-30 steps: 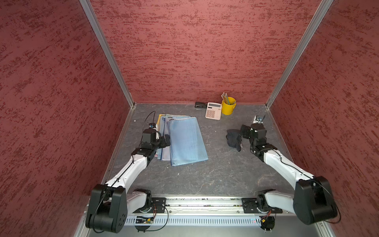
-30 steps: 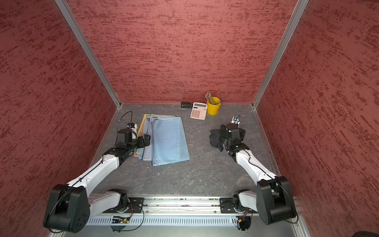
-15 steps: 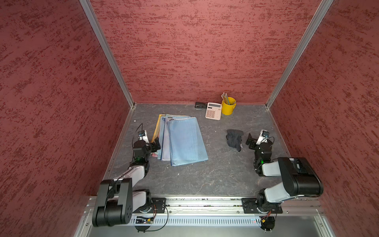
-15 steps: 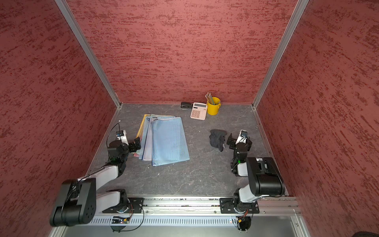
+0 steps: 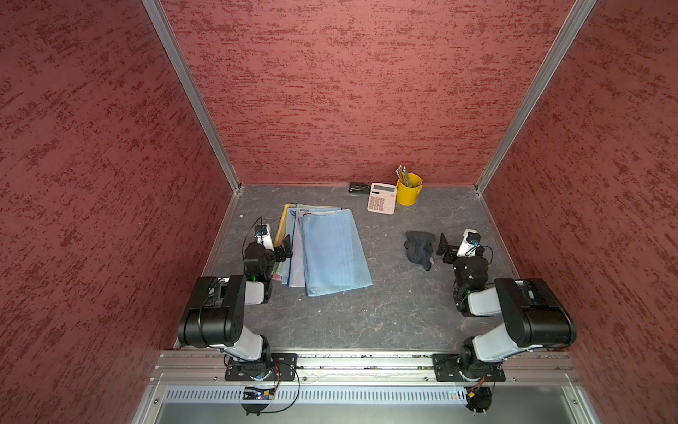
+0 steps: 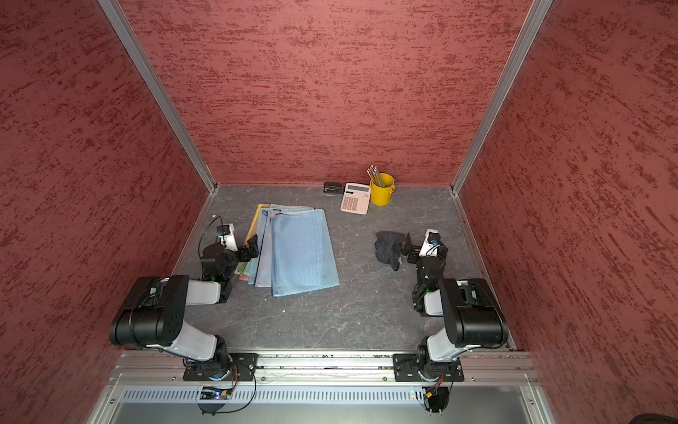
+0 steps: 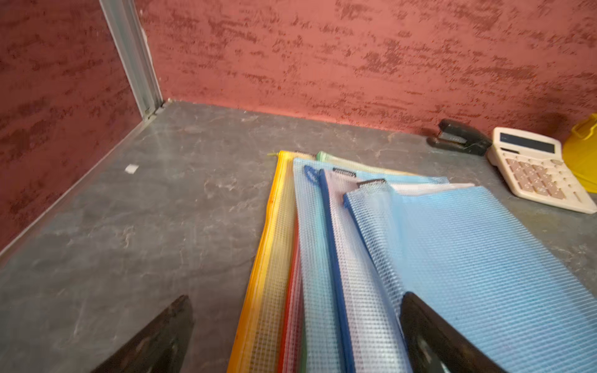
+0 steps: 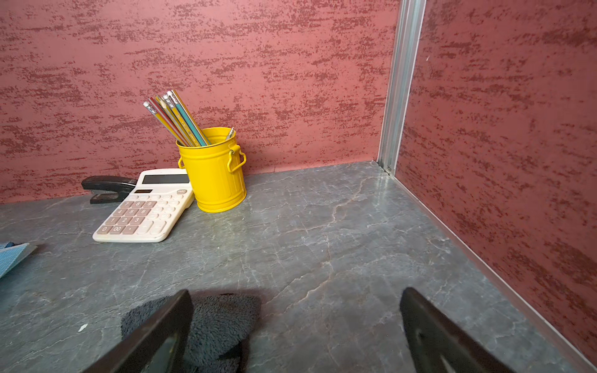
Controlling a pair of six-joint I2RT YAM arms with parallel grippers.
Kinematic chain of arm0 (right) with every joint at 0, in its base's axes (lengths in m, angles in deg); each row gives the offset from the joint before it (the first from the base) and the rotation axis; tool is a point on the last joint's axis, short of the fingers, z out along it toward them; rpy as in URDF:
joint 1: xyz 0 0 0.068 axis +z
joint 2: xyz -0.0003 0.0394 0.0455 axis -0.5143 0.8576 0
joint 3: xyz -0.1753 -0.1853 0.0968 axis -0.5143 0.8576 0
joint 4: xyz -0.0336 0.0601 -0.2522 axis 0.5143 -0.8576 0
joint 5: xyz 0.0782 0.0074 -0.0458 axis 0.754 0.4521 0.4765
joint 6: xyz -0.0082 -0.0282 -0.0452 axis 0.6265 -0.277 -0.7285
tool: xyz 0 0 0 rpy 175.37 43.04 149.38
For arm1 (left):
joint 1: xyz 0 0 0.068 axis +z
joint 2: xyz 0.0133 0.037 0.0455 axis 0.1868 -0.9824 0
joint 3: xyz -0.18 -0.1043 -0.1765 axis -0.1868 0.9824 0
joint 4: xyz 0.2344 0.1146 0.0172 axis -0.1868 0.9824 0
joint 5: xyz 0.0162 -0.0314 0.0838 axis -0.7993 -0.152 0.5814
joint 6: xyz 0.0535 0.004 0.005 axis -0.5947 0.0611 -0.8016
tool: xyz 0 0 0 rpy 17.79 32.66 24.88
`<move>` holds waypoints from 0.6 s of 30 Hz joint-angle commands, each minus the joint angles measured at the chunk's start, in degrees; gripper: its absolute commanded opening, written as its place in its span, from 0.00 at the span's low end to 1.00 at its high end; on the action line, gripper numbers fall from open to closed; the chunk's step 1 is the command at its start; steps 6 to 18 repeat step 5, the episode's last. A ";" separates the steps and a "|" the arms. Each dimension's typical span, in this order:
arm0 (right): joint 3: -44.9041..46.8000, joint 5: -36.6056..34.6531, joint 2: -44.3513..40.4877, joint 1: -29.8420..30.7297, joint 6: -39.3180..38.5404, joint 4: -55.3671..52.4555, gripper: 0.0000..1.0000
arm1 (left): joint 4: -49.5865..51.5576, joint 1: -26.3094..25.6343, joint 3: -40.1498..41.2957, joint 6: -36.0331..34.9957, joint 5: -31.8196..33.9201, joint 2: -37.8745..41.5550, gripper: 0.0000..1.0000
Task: Wipe the document bag
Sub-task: Reset both arms
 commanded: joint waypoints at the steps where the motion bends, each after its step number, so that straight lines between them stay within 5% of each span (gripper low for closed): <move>1: -0.45 1.29 0.02 -0.07 -0.71 1.63 0.99 | 0.36 -0.52 -0.80 -1.91 -0.43 -0.18 1.00; 18: 0.00 1.19 -0.28 -0.07 -0.64 2.21 0.99 | 2.25 -0.42 -1.39 -1.96 -0.78 0.19 1.00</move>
